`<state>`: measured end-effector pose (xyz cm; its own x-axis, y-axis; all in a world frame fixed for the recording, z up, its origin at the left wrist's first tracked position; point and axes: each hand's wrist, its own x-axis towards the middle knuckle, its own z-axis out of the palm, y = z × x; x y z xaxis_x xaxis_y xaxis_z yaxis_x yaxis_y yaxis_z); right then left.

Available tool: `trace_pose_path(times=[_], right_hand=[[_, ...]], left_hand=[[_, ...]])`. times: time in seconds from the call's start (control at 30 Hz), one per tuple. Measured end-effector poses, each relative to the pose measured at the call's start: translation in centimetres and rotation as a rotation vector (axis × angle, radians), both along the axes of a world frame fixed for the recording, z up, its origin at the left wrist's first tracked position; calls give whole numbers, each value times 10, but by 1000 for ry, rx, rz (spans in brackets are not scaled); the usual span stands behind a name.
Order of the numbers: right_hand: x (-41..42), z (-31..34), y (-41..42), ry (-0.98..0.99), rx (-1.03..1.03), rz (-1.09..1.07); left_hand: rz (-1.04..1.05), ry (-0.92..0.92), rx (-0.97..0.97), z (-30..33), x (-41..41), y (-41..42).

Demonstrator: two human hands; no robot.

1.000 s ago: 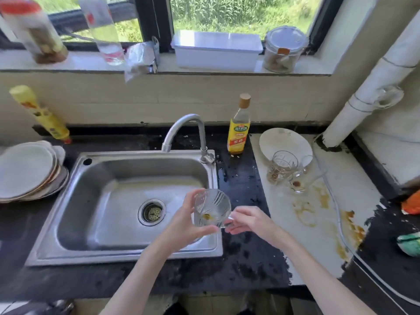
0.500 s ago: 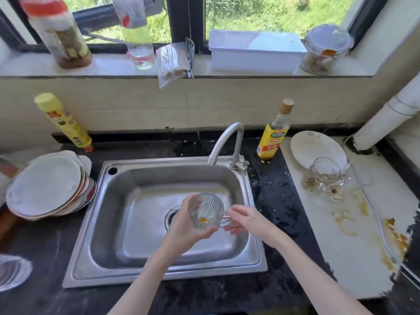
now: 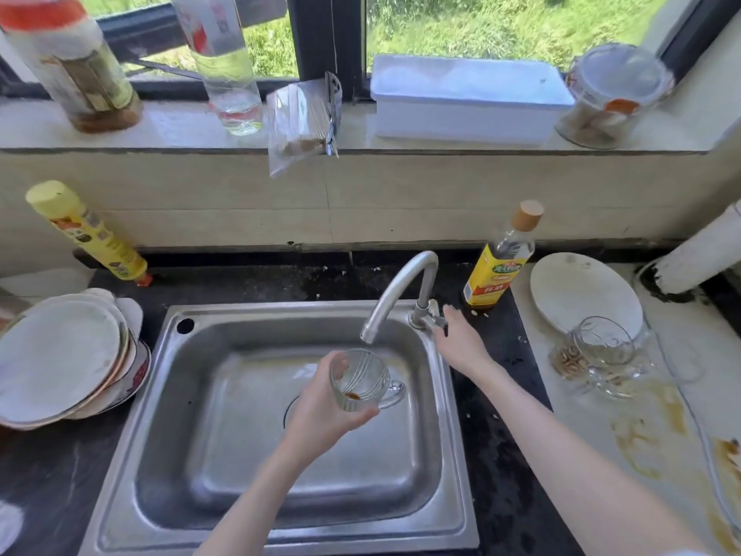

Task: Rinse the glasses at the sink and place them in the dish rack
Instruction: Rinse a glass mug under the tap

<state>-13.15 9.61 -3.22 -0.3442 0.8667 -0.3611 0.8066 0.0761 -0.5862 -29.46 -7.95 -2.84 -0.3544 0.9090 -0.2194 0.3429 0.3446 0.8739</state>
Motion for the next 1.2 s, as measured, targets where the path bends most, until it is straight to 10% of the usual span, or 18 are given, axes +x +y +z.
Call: trace_pose_path(times=[0.3, 0.6, 1.2], right_hand=[[-3, -32, -33, -2, 205, 135], [-14, -54, -44, -531, 221, 375], [-10, -55, -44, -437, 121, 346]], left_hand=[[-8, -35, -45, -24, -1, 5], [-36, -4, -41, -31, -5, 8], [-22, 36, -62, -22, 0, 8]])
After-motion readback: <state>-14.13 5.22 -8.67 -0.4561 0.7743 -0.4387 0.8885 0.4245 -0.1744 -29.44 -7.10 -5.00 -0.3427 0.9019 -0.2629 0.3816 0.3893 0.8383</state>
